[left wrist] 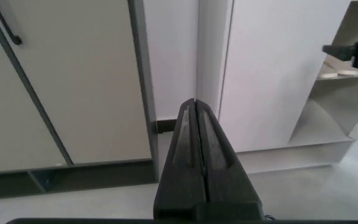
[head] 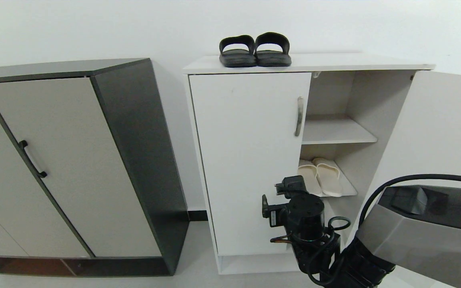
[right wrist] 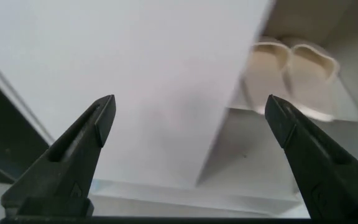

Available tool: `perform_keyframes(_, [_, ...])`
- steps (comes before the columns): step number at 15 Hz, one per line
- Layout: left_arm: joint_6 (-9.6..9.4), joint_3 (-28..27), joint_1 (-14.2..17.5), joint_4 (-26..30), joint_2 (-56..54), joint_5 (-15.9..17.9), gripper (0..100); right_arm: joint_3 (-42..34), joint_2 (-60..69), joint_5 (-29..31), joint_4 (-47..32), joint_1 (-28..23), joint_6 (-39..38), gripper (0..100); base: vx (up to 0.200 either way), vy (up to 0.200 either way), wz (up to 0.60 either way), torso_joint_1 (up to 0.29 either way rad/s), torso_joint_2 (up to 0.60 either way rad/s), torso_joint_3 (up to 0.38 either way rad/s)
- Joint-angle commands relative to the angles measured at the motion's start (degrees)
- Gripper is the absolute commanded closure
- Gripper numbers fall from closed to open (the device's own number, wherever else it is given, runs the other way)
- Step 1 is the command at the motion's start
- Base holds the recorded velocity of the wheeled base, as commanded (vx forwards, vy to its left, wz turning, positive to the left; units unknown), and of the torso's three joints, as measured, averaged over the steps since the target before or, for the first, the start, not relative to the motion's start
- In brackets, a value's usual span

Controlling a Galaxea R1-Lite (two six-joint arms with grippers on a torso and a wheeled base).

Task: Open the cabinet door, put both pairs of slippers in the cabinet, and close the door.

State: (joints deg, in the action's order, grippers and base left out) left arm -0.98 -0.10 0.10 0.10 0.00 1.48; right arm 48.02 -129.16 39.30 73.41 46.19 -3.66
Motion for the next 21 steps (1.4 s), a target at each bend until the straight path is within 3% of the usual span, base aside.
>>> perform_keyframes(1, [0.01,0.0,0.0,0.0,0.1,0.0,100,-0.1,-0.2,-0.4,0.3,-0.1,0.5,0,0.0,0.2,0.0,-0.002,0.0,0.002])
perform_keyframes(7, [0.01,0.0,0.0,0.0,0.1,0.0,100,-0.9,-2.1,-1.2,4.2,-0.9,3.1,0,0.0,0.0,0.0,0.0,0.0,0.0])
perform_keyframes(21, [0.01,0.0,0.0,0.0,0.0,0.0,100,-1.0,-2.7,-1.6,4.4,-0.9,3.9,0,0.0,0.0,0.0,0.0,0.0,0.0])
